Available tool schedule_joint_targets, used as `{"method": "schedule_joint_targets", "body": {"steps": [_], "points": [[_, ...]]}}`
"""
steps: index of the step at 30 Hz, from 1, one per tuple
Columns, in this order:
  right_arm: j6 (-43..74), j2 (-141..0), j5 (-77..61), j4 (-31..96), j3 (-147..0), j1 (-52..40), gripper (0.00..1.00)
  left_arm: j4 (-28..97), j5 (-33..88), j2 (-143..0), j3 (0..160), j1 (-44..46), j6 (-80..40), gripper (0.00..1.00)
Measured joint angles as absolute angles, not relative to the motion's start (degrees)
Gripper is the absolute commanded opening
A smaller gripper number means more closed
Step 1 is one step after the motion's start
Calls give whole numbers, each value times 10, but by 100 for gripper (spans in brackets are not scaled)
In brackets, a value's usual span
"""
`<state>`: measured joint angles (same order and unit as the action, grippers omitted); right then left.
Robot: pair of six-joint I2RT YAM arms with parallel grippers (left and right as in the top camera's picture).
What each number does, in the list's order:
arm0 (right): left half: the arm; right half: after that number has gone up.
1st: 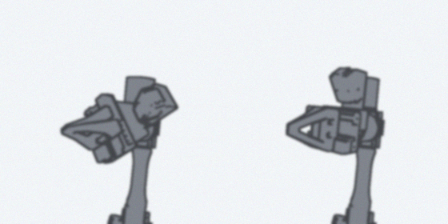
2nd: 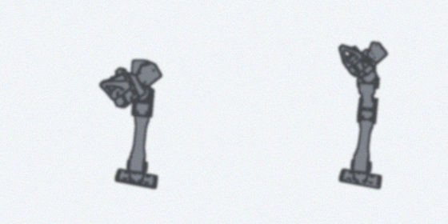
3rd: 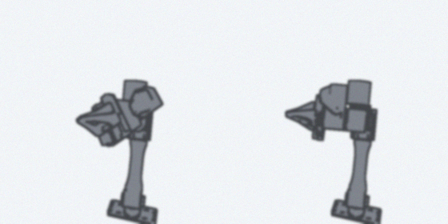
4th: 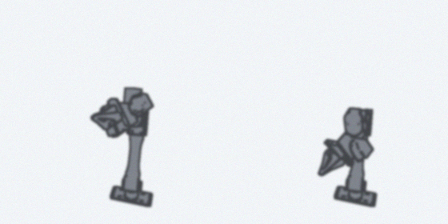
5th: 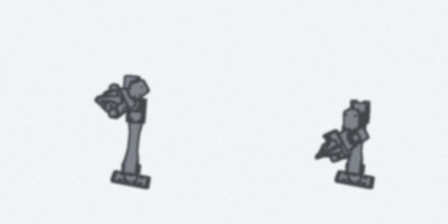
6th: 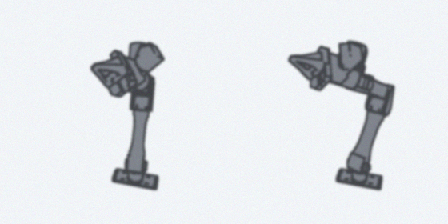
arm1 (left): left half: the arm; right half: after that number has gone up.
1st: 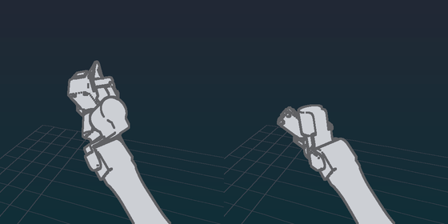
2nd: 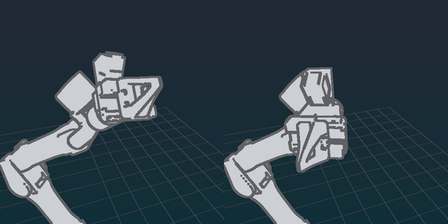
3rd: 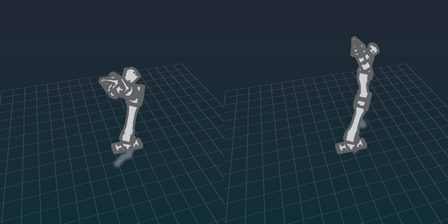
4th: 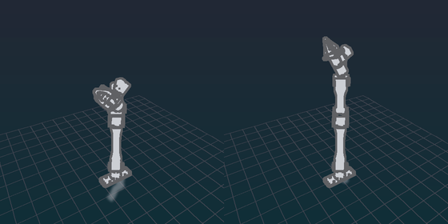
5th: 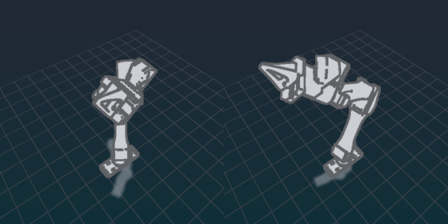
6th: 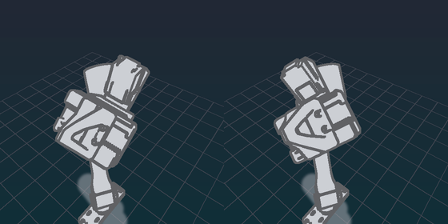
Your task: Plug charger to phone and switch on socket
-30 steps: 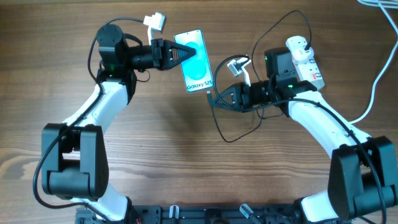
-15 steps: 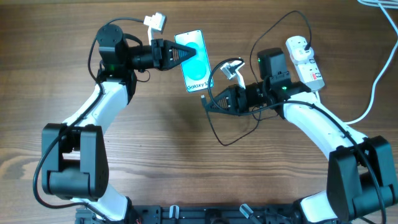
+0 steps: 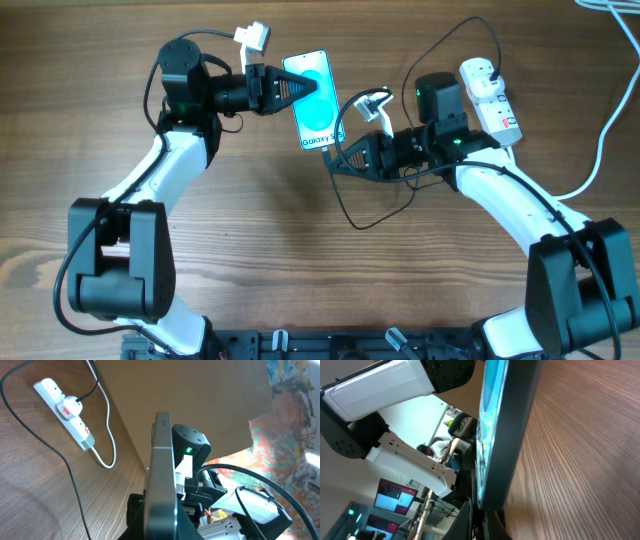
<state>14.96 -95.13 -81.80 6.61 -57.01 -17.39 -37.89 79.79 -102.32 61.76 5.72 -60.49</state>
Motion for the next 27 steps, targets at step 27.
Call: {"method": "schedule_joint_targets", "body": {"steps": [27], "points": [[196,-951,-807,23,-565,-175,4,-375,801,-1023,619,60,-588,4]]}}
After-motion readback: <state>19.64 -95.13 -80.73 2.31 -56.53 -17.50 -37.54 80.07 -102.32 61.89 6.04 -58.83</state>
